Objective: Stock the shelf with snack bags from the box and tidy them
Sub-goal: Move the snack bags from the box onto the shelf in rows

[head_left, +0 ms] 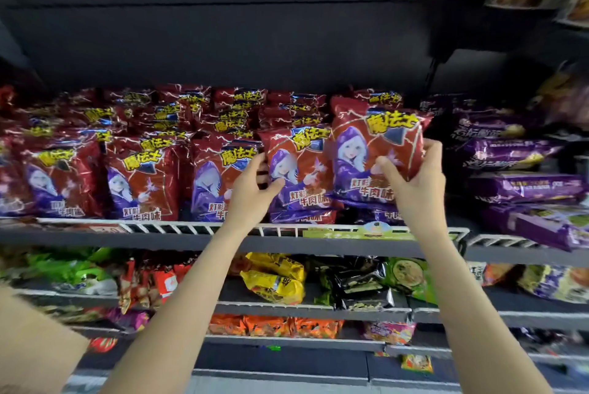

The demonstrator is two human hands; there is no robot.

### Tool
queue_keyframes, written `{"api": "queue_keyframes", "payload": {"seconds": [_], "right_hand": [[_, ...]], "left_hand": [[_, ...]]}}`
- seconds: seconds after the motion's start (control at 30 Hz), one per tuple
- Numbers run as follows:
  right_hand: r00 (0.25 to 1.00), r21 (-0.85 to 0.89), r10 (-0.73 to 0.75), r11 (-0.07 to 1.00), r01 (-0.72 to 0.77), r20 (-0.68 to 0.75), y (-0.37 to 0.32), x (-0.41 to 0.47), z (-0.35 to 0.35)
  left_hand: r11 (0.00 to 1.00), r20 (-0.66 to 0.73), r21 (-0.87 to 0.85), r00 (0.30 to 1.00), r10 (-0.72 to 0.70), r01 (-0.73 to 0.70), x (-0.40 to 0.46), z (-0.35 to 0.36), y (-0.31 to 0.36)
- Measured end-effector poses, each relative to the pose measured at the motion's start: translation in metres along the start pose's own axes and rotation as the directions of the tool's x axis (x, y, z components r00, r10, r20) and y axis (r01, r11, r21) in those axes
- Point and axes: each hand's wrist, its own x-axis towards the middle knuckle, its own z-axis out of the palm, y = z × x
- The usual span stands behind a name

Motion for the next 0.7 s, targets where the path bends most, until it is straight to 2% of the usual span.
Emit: {"api": "queue_keyframes", "payload": {"seconds": [0.1, 0.2, 0.33, 0.4, 0.43, 0.5, 0.57, 0.7], "right_hand": [[0.999, -0.021, 0.046, 0.999, -0.046, -0.016, 0.019, 0.001, -0.036], [0.995, -0.141, 0.101, 0.985, -0.101, -0.002, 0.040, 0.002, -0.048], [0.995, -0.278, 0.099, 0.955, -0.102, -0.026, 0.051, 0.002, -0.042], [0.996, -0.322, 0.086, 0.944, -0.072, 0.029, 0.051, 0.004, -0.039], [0.990, -0.286, 0.103, 0.955, -0.073, 0.092, 0.051, 0.004, -0.040], [0.957, -0.183, 0.166, 0.975, -0.124, 0.236, 0.050, 0.006, -0.041], [0.921, -0.148, 0.217, 0.973, -0.177, 0.323, 0.048, 0.006, -0.039], [0.951, -0.135, 0.171, 0.981, -0.140, 0.256, 0.051, 0.009, -0.028]], "left_hand": [[0.985, -0.023, 0.169, 0.999, 0.030, -0.026, -0.006, -0.004, -0.005], [0.931, -0.039, 0.361, 0.997, 0.066, -0.048, -0.010, 0.000, -0.006], [0.864, -0.005, 0.504, 1.000, 0.010, -0.006, -0.016, 0.012, 0.000], [0.847, 0.015, 0.532, 0.999, -0.035, 0.022, -0.017, 0.015, 0.001], [0.837, 0.030, 0.546, 0.998, -0.061, 0.035, -0.018, 0.017, 0.003], [0.826, 0.056, 0.562, 0.994, -0.095, 0.047, -0.017, 0.020, 0.006], [0.856, 0.065, 0.514, 0.992, -0.109, 0.060, -0.015, 0.025, 0.009], [0.962, -0.002, 0.269, 0.999, -0.041, 0.040, -0.007, 0.030, 0.004]]}}
